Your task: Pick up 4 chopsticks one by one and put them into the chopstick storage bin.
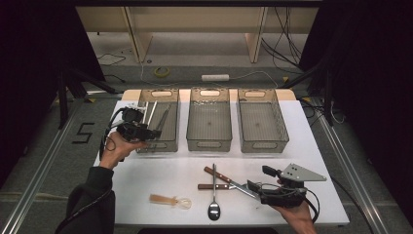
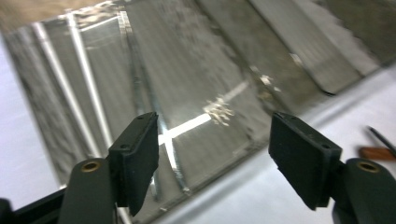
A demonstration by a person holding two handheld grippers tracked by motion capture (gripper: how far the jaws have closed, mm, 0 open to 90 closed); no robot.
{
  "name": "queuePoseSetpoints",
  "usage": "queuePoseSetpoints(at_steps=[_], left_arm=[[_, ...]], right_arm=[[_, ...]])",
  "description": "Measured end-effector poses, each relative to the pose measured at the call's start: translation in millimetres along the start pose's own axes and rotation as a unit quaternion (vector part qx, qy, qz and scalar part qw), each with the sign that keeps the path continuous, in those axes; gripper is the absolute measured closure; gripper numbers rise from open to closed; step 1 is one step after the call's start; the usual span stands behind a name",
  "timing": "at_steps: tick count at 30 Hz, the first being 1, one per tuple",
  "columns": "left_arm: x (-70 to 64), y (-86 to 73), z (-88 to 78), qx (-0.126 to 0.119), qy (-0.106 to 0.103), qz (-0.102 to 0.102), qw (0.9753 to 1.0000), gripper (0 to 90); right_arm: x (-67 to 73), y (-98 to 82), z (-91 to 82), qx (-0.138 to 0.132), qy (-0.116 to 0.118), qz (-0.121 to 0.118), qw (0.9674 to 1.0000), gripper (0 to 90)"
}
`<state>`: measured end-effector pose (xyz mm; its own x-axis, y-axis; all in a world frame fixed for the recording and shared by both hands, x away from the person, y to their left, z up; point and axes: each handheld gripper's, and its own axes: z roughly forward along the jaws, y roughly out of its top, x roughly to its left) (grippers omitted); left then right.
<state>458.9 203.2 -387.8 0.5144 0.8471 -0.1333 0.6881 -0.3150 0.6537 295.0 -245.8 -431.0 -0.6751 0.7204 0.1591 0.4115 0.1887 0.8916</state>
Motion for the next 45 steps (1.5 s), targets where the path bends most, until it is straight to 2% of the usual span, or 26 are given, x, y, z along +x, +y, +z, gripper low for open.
queuePoseSetpoints(at_steps=[5, 9, 13, 20, 26, 30, 45], left_arm=[[-15.3, -1.5, -3.4, 0.012, -0.01, 0.033, 0.9993, 28.2], [-21.3, -4.9, -4.4, 0.015, -0.013, 0.04, 0.999, 26.4], [-28.0, -8.9, -5.3, 0.032, -0.025, 0.056, 0.9976, 23.6], [-42.0, -12.6, -13.0, 0.035, -0.037, 0.078, 0.9956, 21.1], [-54.4, -16.5, -17.2, 0.039, -0.048, 0.101, 0.9929, 19.7], [-59.5, -21.1, -16.2, 0.047, -0.051, 0.104, 0.9921, 18.9], [-75.7, -32.2, -16.2, 0.077, -0.064, 0.131, 0.9863, 17.7]], right_arm=[[0.2, 0.2, -0.4, -0.001, 0.001, -0.001, 1.0, 23.0], [0.6, 0.2, -0.3, 0.0, 0.002, -0.001, 1.0, 23.0], [0.8, 0.3, -0.3, -0.001, 0.004, -0.002, 1.0, 23.0], [0.8, 0.3, -0.2, 0.0, 0.004, -0.001, 1.0, 23.0], [0.7, 0.0, 0.8, 0.001, 0.004, -0.003, 1.0, 23.0], [0.5, 0.0, 0.8, 0.001, 0.005, -0.001, 1.0, 23.0], [-2.6, -0.8, 1.3, 0.002, 0.007, 0.002, 1.0, 23.0]])
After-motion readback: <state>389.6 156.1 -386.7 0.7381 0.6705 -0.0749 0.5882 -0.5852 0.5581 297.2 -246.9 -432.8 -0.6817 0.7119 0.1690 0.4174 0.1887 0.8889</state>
